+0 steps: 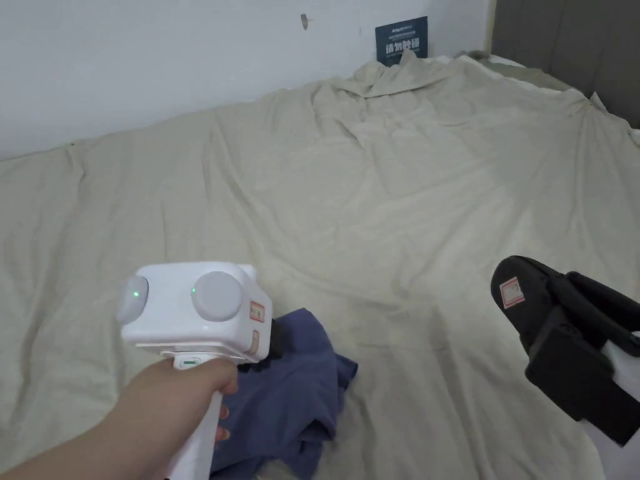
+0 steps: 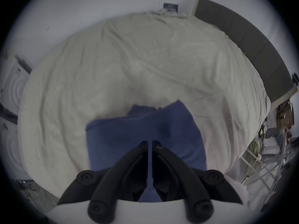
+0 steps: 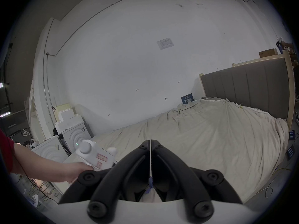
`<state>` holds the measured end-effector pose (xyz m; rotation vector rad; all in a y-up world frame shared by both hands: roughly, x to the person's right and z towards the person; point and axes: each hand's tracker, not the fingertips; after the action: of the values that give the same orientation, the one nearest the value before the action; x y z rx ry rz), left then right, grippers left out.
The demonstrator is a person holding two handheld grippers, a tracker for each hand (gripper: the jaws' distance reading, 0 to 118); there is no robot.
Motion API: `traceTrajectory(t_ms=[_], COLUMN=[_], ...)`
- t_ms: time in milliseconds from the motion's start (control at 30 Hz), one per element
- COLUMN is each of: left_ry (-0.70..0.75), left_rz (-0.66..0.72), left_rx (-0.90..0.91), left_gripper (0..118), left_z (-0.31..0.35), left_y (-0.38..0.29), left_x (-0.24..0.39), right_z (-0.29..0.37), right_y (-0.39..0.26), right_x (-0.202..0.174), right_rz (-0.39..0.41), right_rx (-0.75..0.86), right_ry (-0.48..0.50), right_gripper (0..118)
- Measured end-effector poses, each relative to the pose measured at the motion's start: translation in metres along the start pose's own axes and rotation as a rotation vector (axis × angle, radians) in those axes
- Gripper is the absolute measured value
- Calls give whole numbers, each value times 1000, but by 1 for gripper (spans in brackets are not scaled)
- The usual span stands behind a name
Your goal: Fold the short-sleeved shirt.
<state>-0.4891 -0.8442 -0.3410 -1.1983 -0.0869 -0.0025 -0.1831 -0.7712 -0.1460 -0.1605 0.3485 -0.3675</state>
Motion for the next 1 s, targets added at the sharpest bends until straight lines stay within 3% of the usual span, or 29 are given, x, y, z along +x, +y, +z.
traceTrajectory(t_ms=[100,233,500,600,667,700,867,1000], left_ry=[-100,-24,-66,-312,-551,-603,-499,-367], left_rz=[47,-112,-214,-160,-65,-39,-60,45], left_rx=[-38,14,-50,-49,-47,-14,442,737], left_gripper=[5,5,5,6,6,6,5,4], left_z=[-26,-26,-35,-29,-16,-9,88,170], left_y=[-2,-3,-6,-8,-12,-16,-65,-111], left_x=[12,43,71,58,43,40,-6,-75], right_z=[0,-1,-2,-1,0,1,5,16], right_y=[-1,-2,-9,-7,-4,-2,12,37], right_x=[3,9,13,9,5,2,-12,-29], right_rz=[-2,-7,-42,-32,-24,-22,-21,68], right_rx=[-2,-11,-33,-37,-35,-33,-12,46], right_ry=[-1,-8,-20,-15,-13,-12,-5,-17], right_gripper=[4,4,4,4,4,4,4,4])
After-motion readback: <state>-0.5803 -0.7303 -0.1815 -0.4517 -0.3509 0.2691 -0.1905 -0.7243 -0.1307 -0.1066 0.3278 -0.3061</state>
